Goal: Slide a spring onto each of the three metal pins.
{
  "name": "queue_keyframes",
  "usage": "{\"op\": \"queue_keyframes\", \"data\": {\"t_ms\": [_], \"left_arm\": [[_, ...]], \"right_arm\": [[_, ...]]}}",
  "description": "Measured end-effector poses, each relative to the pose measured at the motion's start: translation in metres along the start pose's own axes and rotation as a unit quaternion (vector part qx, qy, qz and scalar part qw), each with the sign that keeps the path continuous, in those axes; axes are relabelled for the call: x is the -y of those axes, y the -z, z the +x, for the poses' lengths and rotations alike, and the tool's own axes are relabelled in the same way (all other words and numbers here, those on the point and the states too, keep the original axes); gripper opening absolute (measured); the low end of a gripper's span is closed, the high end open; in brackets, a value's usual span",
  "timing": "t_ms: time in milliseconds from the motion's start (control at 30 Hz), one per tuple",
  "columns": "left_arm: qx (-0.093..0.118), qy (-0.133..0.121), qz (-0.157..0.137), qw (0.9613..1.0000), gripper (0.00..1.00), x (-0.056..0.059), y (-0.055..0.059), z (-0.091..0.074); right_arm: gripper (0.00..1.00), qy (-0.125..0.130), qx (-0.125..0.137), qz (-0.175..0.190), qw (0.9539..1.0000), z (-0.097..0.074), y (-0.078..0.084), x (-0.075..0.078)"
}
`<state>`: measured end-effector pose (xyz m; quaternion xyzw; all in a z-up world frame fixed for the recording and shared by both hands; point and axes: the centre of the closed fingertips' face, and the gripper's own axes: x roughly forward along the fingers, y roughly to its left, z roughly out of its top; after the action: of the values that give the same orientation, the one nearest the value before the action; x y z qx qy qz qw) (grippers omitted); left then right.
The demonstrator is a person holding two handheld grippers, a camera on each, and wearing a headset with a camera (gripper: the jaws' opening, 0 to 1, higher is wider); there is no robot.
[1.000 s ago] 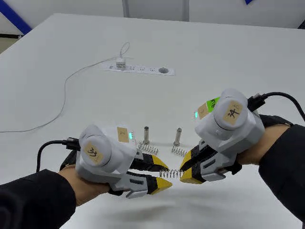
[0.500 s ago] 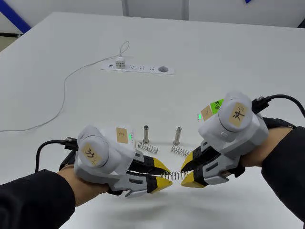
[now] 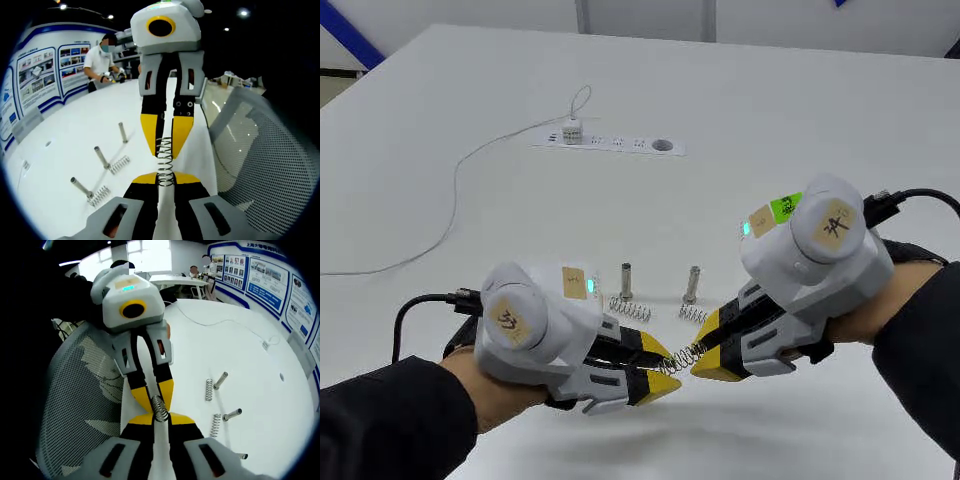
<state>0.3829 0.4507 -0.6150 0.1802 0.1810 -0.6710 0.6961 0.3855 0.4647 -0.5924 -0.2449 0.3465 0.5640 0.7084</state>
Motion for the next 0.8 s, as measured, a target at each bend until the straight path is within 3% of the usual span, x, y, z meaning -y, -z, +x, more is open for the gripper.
{"op": "queue_keyframes", "data": {"t_ms": [433, 533, 800], "left_arm": [[0.01, -0.007, -0.008, 0.9999, 0.1, -0.003, -0.003, -0.003], [0.016, -0.008, -0.014, 0.9997, 0.1, -0.005, -0.005, -0.003], [0.021, -0.01, -0.02, 0.9995, 0.1, -0.005, -0.007, -0.004]], "right_arm": [[0.11, 0.003, 0.035, -0.004, 0.9994, 0.002, -0.019, -0.003], [0.12, 0.007, 0.053, 0.001, 0.9985, -0.001, -0.026, -0.001], [0.12, 0.008, 0.06, -0.004, 0.9982, -0.001, -0.031, -0.001]]}}
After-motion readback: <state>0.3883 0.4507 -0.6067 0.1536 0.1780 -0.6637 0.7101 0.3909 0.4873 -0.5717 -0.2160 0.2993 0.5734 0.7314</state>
